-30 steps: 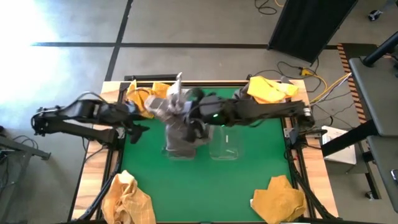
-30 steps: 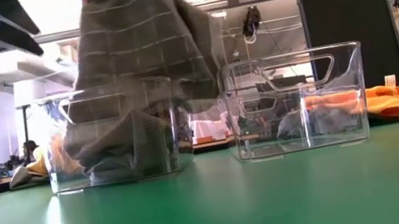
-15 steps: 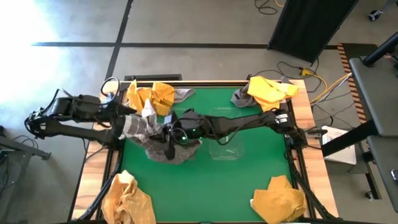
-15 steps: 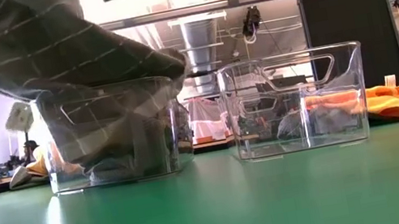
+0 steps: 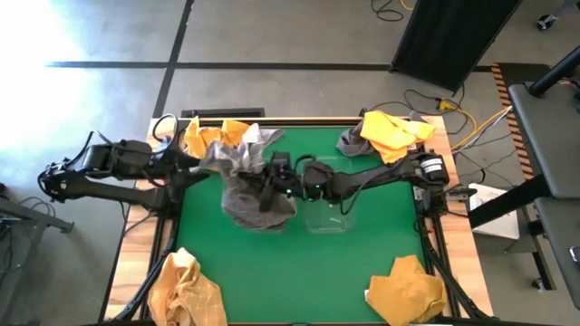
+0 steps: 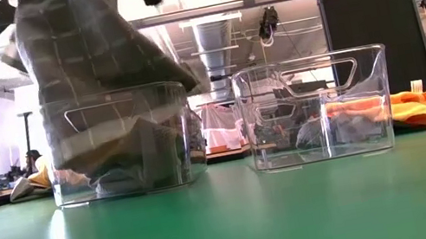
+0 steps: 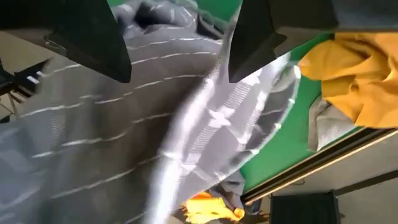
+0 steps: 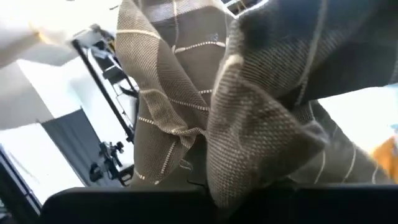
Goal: Sort towels by color in basket
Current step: Put the gray white patterned towel into the left transparent bin
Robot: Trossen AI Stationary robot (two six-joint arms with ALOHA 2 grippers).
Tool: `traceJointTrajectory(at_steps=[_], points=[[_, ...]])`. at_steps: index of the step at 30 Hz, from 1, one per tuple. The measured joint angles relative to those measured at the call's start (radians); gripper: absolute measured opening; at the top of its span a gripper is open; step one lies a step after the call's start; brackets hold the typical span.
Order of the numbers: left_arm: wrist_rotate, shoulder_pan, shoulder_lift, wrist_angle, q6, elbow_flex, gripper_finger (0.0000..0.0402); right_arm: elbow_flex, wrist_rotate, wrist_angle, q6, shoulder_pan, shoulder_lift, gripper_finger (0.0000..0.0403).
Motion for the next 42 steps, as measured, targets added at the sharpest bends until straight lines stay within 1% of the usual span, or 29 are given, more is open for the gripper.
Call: traceJointTrajectory(at_steps=[4, 7, 9, 11, 16, 18, 21, 24, 26, 28, 30, 33, 35, 37, 39, 42], points=[[0.0, 0.0, 0.016, 0.038, 0.012, -0.008, 0.0255, -0.113, 0.003, -0.001, 0.079, 0.0, -0.002, 0.0013], [0.0, 0.0, 0.032, 0.048, 0.012, -0.017, 0.0255, -0.172, 0.018, -0.01, 0.102, 0.01, -0.022, 0.0013], [0.0, 0.0, 0.043, 0.058, 0.009, -0.029, 0.0255, -0.186, 0.045, -0.093, 0.1, 0.013, -0.059, 0.0013], [0.002, 0.0, 0.055, 0.077, -0.003, -0.042, 0.0255, -0.184, 0.074, -0.289, 0.087, 0.014, -0.108, 0.0013], [0.02, 0.0, 0.082, 0.146, -0.003, -0.068, 0.0255, -0.133, 0.155, -0.975, 0.069, 0.014, -0.191, 0.0013], [0.019, 0.0, 0.102, 0.156, 0.009, -0.069, 0.0255, -0.096, 0.173, -1.17, 0.069, 0.014, -0.204, 0.0013], [0.016, 0.0, 0.135, 0.161, 0.023, -0.069, 0.0255, -0.032, 0.172, -1.322, 0.041, 0.014, -0.21, 0.0013], [0.015, 0.0, 0.171, 0.153, 0.023, -0.069, 0.0255, 0.06, 0.168, -1.41, -0.03, 0.014, -0.18, 0.0013], [0.016, 0.0, 0.192, 0.153, 0.019, -0.069, 0.0255, 0.134, 0.146, -1.448, -0.096, 0.014, -0.139, 0.0013], [0.019, 0.001, 0.207, 0.145, 0.017, -0.061, 0.0255, 0.218, 0.12, -1.503, -0.166, 0.013, -0.082, 0.0013], [0.019, 0.001, 0.21, 0.133, 0.018, -0.04, 0.0255, 0.308, 0.114, -1.619, -0.242, 0.012, -0.005, 0.0013], [0.019, 0.001, 0.199, 0.068, 0.018, -0.007, 0.0255, 0.446, 0.109, -1.787, -0.319, 0.012, 0.126, 0.0013], [0.019, 0.001, 0.191, 0.018, 0.016, 0.011, 0.0255, 0.536, 0.067, -1.81, -0.346, 0.012, 0.201, 0.0016], [0.018, 0.001, 0.177, -0.017, 0.012, 0.024, 0.0255, 0.624, -0.009, -1.78, -0.374, 0.011, 0.261, 0.0028], [0.017, 0.001, 0.16, -0.032, 0.009, 0.031, 0.0255, 0.709, -0.065, -1.749, -0.386, 0.011, 0.314, 0.0047], [0.015, 0.001, 0.136, -0.032, -0.005, 0.031, 0.0255, 0.825, -0.104, -1.748, -0.387, 0.006, 0.39, 0.0086]])
